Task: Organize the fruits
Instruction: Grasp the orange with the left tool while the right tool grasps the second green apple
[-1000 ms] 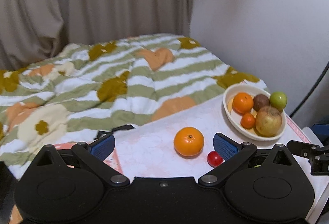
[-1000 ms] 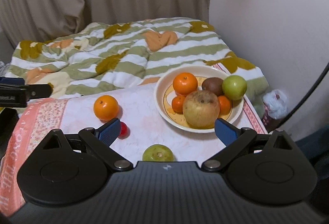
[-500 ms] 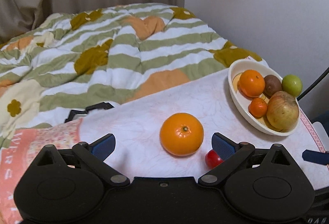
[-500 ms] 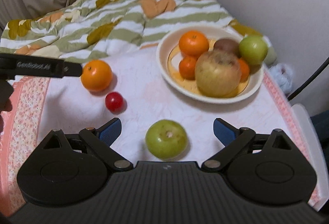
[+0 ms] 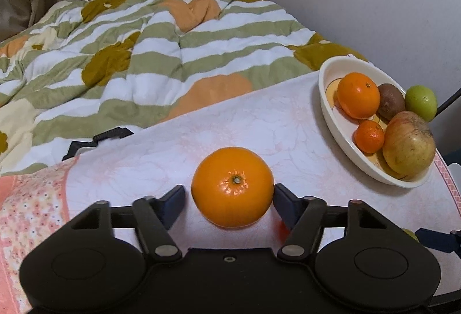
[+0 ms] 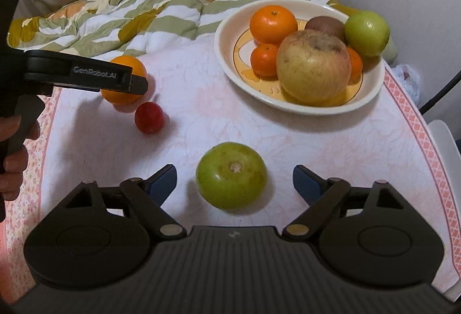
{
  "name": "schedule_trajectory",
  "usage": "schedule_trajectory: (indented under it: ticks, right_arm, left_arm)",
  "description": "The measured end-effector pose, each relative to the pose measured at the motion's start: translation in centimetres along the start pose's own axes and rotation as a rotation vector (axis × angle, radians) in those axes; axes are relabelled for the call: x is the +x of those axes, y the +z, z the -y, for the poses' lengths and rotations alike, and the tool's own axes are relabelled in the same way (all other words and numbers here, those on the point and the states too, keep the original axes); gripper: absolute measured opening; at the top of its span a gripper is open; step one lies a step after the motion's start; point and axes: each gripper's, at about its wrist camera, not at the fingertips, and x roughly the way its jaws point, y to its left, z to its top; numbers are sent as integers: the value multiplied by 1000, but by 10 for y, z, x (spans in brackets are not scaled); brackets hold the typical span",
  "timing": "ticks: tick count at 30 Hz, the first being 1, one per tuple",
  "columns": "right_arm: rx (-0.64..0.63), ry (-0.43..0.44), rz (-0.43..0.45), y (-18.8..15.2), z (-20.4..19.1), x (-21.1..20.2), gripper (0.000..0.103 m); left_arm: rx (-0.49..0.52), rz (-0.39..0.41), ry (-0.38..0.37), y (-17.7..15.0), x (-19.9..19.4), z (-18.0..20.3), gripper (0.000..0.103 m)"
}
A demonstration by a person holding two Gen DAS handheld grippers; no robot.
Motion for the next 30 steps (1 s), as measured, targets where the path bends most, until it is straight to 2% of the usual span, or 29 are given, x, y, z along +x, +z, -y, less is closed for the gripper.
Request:
schedule_trajectory:
  ticks: [4,9,17,18,20,30]
  right_arm:
    - [1,2,-4,-1,2,2,94]
    - [5,9,-13,-1,2,3,84]
    - [-3,20,6,-1,-3,2,82]
    - [-7,20,7,-1,-3,3,75]
    - [-23,9,9,-1,-4,3,70]
    - [-22,-3,55,-3,-4,-18,70]
  left_arm:
    - [25,6,9,-1,0,5,65]
    - [33,4,16,-4,-3,4,64]
    - [28,3,39,-13,-12,-6,64]
    - [26,4,42,-15,-13,-7,64]
    - [20,7,46,-19,-18,-9,64]
    - [21,61,41,-36,-54,-5,64]
